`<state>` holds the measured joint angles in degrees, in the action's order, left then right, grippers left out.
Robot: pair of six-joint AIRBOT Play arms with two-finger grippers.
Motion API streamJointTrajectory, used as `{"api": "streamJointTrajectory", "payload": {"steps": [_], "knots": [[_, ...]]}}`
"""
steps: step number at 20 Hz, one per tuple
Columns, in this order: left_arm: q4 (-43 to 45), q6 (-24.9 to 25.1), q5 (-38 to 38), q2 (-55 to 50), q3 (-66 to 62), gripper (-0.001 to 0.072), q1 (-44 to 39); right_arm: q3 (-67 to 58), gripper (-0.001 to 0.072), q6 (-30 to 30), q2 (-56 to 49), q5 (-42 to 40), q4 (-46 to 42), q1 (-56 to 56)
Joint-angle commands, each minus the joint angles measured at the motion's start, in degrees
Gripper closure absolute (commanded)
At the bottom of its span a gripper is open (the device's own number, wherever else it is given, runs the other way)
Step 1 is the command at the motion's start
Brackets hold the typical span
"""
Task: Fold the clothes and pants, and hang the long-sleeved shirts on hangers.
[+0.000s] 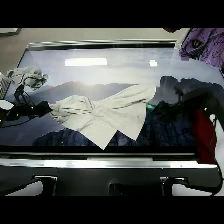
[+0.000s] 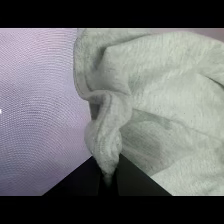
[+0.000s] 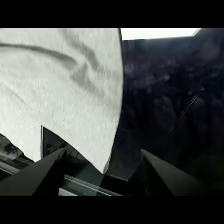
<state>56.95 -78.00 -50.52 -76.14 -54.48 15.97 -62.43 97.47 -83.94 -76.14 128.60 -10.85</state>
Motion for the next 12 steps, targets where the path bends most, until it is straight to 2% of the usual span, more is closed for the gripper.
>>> {"api": "streamJointTrajectory", "payload": {"steps": [1,5,10,11,12], "knots": [[0.00,0.00,-1.14,-0.04,-0.04,0.0683,0.13,13.81,0.0173,2.23,3.32,6.62,4.37,5.62],[0.00,0.00,-1.14,-0.04,-0.04,0.0683,0.13,18.75,0.0172,0.24,3.30,13.07,4.39,10.97],[0.00,0.00,-1.16,-0.04,-0.04,0.0683,0.13,19.23,0.0176,-1.90,3.28,18.86,5.38,15.04],[0.00,0.00,-1.16,-0.04,-0.04,0.0683,0.13,19.23,0.0194,-2.38,3.28,20.41,5.75,16.17],[0.00,0.00,-1.14,-0.04,-0.04,0.0683,0.13,19.23,0.0279,-2.49,3.28,21.66,6.05,17.27]]}}
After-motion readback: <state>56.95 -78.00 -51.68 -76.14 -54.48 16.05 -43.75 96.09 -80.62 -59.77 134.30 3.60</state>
